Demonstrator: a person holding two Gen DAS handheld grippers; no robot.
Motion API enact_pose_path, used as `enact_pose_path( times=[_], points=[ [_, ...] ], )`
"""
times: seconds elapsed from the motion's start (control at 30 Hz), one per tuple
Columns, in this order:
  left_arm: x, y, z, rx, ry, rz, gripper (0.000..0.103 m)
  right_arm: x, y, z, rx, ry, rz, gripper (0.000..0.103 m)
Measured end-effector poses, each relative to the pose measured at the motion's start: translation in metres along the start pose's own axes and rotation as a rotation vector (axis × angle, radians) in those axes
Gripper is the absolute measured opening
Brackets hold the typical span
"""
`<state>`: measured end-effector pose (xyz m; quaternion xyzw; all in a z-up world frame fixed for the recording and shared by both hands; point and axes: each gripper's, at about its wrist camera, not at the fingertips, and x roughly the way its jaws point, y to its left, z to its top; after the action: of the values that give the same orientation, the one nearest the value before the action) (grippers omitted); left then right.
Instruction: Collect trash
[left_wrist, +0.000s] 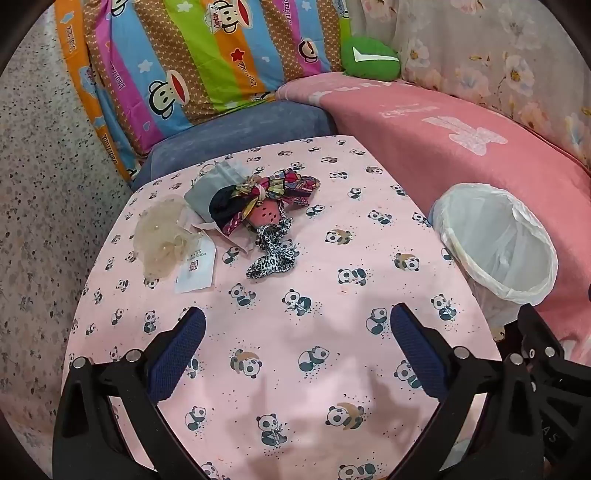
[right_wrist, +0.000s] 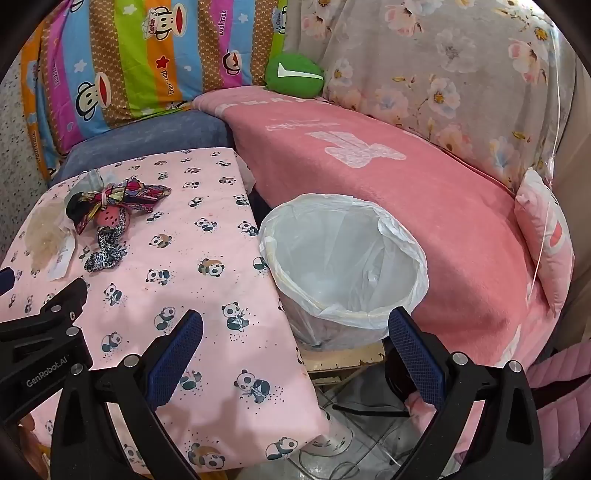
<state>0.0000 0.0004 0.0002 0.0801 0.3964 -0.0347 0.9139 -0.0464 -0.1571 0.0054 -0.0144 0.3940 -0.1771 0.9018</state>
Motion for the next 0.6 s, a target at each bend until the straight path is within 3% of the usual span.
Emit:
enact_pose_path(
  times=[0.6],
  points=[
    [-0.0051, 0.0003, 0.0009, -0.006, -0.001, 0.002, 0.095, -0.0036, 0.0001, -0.001, 0.007, -0.011, 0.004, 0.096]
  ],
)
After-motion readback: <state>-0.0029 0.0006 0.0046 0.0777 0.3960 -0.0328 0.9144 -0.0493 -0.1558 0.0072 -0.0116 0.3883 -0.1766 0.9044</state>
